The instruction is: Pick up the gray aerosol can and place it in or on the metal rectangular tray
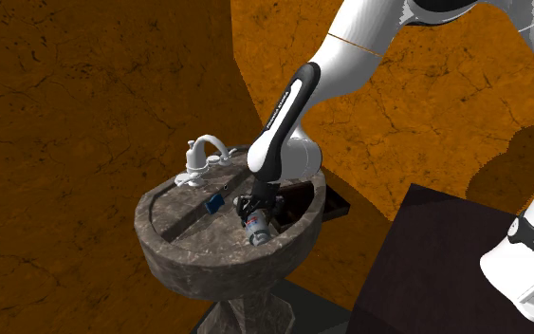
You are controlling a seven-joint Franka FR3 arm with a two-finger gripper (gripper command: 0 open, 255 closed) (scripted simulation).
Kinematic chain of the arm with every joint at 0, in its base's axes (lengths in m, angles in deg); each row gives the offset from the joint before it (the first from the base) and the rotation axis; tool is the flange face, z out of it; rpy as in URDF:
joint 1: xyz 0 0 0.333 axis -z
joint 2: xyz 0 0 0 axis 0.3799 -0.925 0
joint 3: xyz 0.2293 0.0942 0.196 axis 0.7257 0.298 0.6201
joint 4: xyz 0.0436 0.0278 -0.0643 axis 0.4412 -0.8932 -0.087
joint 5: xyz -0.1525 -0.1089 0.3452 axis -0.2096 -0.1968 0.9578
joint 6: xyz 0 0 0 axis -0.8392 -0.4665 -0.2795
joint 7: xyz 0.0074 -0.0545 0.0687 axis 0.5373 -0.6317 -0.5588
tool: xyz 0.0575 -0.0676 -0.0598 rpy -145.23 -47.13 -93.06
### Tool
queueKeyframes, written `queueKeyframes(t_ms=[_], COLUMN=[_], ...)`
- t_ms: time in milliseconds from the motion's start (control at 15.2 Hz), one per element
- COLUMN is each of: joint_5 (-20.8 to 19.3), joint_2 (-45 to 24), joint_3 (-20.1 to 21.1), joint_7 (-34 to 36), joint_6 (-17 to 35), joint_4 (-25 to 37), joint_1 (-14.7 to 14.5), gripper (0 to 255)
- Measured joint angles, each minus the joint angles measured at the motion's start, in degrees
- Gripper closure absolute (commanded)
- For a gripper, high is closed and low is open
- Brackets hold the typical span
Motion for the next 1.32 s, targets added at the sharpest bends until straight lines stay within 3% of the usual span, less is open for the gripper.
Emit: queueKeyframes(t_ms=[462,1320], joint_5=[-0.03,-1.28], joint_2=[0.36,10.19], joint_3=[-0.11,-2.72], joint_7=[0.12,3.26], joint_6=[-0.23,-5.76], joint_4=[-0.17,-4.57], joint_1=[-0.08,-2.13], gripper=[255,255])
